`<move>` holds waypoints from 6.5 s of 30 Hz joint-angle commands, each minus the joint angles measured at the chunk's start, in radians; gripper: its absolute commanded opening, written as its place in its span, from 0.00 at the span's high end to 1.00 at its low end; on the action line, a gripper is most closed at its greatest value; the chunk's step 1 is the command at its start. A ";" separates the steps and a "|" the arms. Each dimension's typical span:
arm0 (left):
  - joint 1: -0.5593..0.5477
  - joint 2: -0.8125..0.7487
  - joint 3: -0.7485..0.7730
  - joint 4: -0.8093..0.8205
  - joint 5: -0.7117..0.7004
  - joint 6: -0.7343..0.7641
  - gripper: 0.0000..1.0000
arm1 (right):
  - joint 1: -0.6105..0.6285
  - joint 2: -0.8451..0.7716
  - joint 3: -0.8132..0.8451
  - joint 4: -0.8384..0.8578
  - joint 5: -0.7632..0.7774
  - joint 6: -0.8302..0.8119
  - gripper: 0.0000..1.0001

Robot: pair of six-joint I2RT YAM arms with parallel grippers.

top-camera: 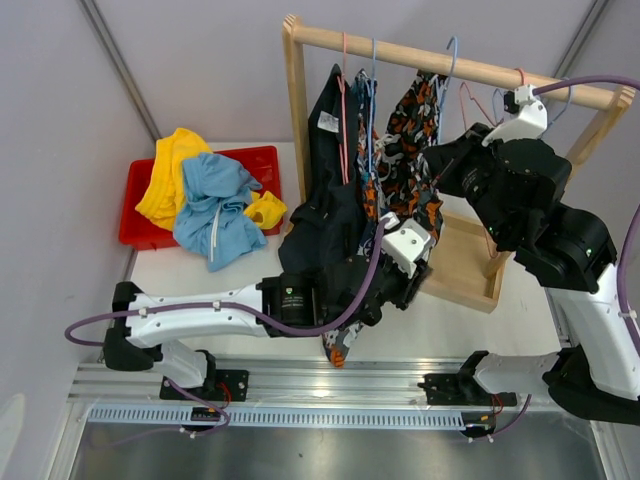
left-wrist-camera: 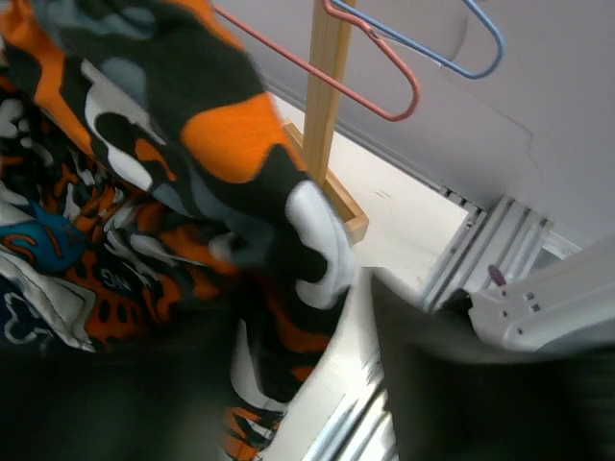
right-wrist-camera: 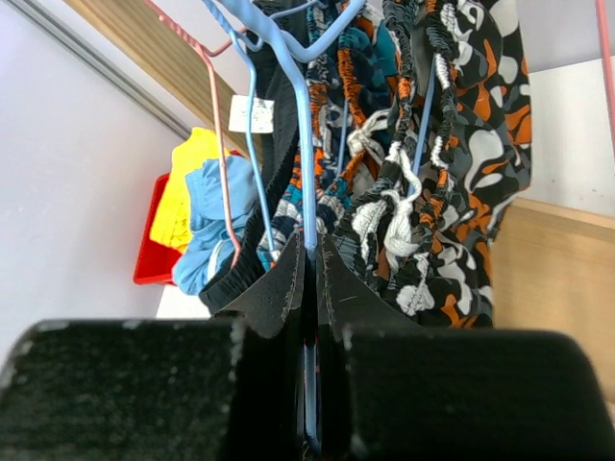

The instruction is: Remove the shorts from the hanger

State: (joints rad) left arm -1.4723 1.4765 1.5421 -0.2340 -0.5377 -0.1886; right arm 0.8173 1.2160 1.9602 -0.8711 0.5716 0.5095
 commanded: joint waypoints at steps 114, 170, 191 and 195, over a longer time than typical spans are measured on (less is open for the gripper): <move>1.352 0.220 0.975 -0.364 0.143 0.226 1.00 | -0.471 -0.316 -0.468 -0.017 -0.441 0.001 0.01; 1.020 -0.650 -0.510 -0.246 0.194 -0.038 0.01 | -0.112 0.175 -0.017 0.351 -0.543 -0.174 0.01; 1.020 -0.854 -0.741 -0.245 0.226 -0.038 0.01 | -0.109 0.356 -0.038 0.504 -0.349 -0.121 0.72; 1.020 -0.855 -0.737 -0.235 0.228 -0.034 0.01 | -0.104 0.288 -0.089 0.508 -0.309 -0.126 0.90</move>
State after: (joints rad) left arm -0.4461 0.6266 0.8005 -0.5175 -0.3317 -0.2119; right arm 0.7136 1.5780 1.8839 -0.4137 0.2054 0.3931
